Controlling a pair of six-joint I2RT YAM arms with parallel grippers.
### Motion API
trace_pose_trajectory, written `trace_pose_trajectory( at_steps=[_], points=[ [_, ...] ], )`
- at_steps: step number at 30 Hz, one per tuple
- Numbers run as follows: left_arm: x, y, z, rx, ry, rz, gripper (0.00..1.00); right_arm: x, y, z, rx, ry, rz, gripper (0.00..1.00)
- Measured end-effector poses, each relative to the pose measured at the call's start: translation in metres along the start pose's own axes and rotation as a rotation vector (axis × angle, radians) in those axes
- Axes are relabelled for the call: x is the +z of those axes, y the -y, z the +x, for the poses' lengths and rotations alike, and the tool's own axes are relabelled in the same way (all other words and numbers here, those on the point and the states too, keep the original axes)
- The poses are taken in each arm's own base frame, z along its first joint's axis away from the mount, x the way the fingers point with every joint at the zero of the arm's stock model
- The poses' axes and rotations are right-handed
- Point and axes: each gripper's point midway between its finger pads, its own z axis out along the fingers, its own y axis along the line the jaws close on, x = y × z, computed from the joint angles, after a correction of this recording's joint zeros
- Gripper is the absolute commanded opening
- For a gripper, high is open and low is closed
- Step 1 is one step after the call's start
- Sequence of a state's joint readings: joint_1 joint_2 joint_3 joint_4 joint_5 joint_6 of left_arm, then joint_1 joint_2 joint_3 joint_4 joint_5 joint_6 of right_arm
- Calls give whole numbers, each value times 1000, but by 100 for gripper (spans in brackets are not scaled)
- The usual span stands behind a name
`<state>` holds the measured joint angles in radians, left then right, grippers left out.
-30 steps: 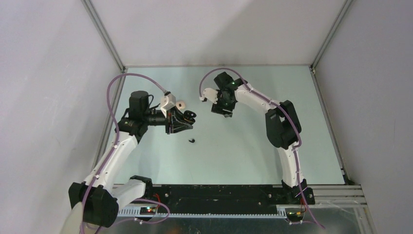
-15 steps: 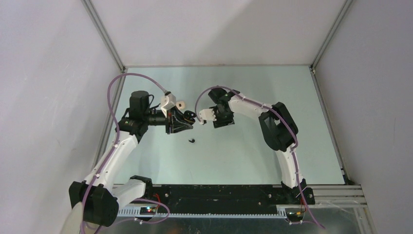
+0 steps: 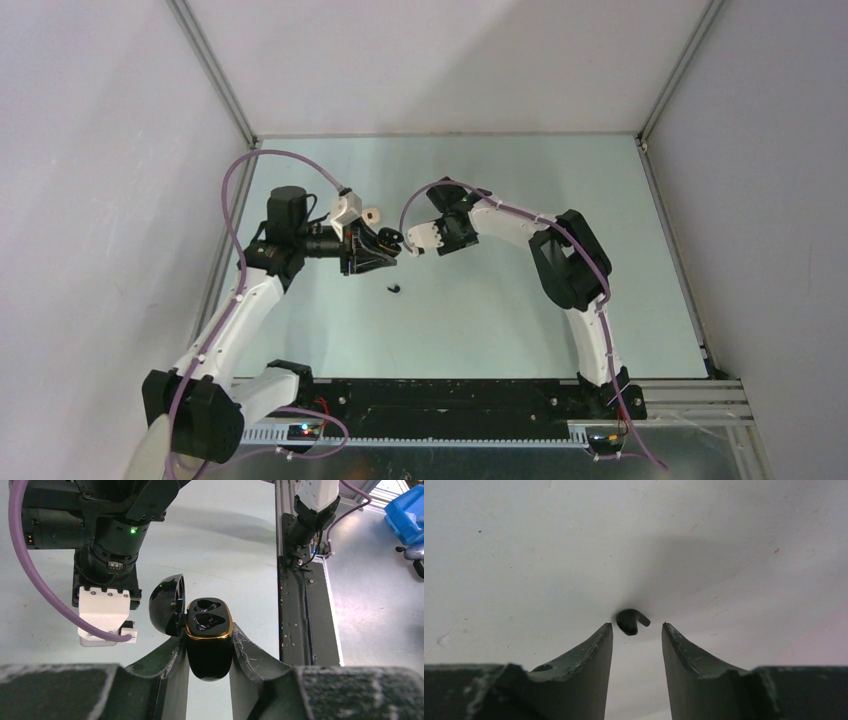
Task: Insert the wireless bluetooth earbuds into the charging case
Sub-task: Pick up the earbud from the center of the board.
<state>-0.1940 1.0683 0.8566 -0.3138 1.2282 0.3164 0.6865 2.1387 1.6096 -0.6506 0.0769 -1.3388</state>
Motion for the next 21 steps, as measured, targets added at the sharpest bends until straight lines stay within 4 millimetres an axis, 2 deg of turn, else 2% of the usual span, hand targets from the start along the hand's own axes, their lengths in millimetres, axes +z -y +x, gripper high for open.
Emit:
trace_pose_trajectory(
  at_steps=[9, 15, 21],
  points=[
    [0, 0, 1, -1, 0, 7, 0, 5, -2, -3, -27, -1, -7, 42],
    [0, 1, 2, -8, -3, 8, 0, 7, -3, -3, -39, -3, -12, 24],
    [0, 1, 3, -12, -4, 9, 0, 9, 0, -3, -32, -8, 4, 16]
  ],
)
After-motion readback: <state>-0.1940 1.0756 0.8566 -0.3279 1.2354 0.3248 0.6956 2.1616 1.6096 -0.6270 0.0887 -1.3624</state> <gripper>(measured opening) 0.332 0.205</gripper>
